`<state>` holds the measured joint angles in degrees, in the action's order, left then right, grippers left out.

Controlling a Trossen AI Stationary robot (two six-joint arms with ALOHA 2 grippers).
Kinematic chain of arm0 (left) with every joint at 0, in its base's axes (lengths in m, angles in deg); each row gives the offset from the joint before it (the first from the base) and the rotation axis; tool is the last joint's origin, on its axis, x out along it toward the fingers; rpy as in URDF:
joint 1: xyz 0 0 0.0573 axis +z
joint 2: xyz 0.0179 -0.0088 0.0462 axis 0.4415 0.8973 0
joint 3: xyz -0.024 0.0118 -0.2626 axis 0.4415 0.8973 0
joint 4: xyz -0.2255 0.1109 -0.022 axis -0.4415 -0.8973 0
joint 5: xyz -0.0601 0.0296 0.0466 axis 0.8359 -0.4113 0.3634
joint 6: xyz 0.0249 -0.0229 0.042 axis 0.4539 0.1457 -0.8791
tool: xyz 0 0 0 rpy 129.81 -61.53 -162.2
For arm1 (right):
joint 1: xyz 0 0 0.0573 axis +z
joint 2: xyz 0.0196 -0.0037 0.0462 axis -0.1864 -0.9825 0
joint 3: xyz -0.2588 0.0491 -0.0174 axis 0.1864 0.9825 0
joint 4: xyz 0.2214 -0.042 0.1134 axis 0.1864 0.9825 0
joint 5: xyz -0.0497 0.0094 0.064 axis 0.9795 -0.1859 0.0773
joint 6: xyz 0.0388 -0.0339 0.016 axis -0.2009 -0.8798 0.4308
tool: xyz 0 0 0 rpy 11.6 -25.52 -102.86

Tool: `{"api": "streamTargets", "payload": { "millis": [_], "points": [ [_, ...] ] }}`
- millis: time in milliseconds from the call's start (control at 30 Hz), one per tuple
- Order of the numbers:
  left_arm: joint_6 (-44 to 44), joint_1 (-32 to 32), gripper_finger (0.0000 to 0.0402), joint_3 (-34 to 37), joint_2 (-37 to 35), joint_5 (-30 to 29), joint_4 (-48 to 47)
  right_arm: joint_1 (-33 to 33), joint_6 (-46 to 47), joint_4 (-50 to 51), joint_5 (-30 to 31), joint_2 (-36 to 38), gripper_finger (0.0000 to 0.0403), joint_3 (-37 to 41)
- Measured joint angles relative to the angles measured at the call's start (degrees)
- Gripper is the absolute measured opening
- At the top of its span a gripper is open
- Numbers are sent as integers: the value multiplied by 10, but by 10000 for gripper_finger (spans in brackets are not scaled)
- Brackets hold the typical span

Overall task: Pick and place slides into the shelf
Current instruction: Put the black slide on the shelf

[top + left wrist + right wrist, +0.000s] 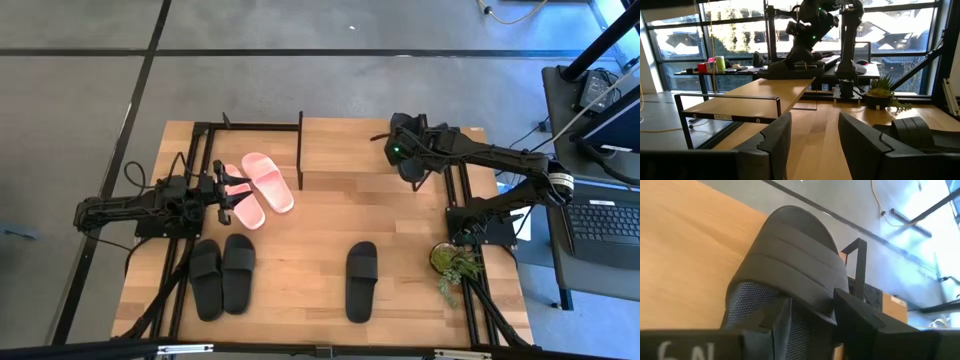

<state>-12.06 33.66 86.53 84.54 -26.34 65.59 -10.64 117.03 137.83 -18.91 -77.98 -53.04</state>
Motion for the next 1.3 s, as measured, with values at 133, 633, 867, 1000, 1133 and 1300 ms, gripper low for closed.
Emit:
{"api": "streamTargets", "payload": {
  "millis": [133, 633, 867, 1000, 1133, 1300],
  "points": [
    [0, 0, 156, 0, 0, 0, 0, 0, -52, 0, -18, 0, 147, -1],
    [0, 0, 156, 0, 0, 0, 0, 0, -147, 1, -27, 0, 147, -1],
    [0, 0, 156, 0, 0, 0, 0, 0, -214, 1, -27, 0, 147, -1],
    [0, 0, 156, 0, 0, 0, 0, 0, -244, 2, -27, 0, 147, -1],
    [0, 0, 156, 0, 0, 0, 0, 0, -250, 2, -27, 0, 161, -1],
    [0, 0, 156, 0, 0, 0, 0, 0, -249, 1, -28, 0, 208, -1]
  ]
}}
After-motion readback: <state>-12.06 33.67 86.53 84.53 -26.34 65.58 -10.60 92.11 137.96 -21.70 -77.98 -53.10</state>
